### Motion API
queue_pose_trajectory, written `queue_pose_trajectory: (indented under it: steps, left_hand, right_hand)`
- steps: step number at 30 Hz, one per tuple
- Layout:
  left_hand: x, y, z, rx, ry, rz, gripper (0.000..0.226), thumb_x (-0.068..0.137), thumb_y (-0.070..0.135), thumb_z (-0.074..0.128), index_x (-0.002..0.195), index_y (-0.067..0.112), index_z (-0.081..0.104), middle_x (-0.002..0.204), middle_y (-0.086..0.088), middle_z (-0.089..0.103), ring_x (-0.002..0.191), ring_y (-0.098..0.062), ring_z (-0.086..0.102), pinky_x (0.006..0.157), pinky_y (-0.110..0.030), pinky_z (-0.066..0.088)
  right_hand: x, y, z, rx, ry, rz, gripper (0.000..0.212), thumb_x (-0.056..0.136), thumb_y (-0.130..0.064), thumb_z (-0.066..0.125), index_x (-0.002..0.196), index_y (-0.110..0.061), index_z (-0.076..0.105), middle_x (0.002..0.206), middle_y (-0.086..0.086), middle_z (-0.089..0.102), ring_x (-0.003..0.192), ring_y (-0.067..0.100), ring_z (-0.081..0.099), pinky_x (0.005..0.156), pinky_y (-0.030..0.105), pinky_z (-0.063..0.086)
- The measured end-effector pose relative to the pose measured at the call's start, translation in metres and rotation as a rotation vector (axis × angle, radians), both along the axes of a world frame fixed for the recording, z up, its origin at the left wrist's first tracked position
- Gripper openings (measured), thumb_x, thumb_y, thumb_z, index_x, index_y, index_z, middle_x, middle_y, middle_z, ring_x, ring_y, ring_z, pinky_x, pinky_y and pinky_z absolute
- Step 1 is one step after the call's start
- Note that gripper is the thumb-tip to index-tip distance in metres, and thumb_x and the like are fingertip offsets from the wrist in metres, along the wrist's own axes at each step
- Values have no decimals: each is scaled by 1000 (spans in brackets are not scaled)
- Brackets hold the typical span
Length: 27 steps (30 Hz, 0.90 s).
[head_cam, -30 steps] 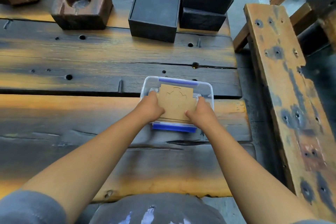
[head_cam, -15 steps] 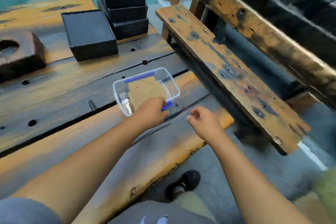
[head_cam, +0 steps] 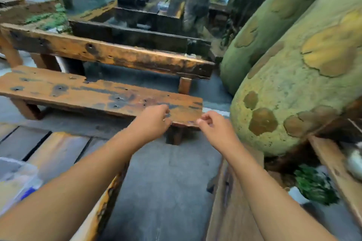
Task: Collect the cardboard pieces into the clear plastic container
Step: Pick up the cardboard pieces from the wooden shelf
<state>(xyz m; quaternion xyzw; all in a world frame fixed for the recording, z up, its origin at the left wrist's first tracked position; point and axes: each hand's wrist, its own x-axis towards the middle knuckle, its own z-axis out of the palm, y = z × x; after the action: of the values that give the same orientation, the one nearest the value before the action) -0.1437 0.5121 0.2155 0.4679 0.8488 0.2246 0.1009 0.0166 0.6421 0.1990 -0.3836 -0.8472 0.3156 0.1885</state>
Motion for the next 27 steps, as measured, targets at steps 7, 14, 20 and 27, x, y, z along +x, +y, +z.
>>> queue_pose_trajectory:
  steps: [7,14,20,27]
  left_hand:
    - [151,178,44,96,44,-519,32,91,31,58,116,12,64,107,-10,72,104,-31,64,87,-38,50]
    - [335,273,75,153,67,-1037,31,90,32,60,112,11,65,107,-11,71,103,-30,65,82,-34,49]
    - [458,317,110,244,21,-1348,33,90,36,59,115,15,64,103,-5,71,98,-24,64,76,-29,46]
    - [543,358,166,349,-60,-1546,31,92,34,59,113,13,65,106,-7,70,100,-26,64,78,-33,49]
  right_hand:
    - [184,81,45,101,57,-456,24,87,-35,62,102,-17,65,85,-3,67,89,22,64,76,34,46]
    - [355,91,70,169,40,-915,24,86,-39,59,104,-24,64,73,-19,58,85,14,60,72,29,42]
    - [452,87,103,217,10,-1219,22,90,-41,57,106,-25,60,82,-15,62,83,12,61,70,32,47]
    - [519,95,151,316,-60,-1441,25,89,-42,57,108,-27,60,85,-18,59,78,-3,54,60,16,38]
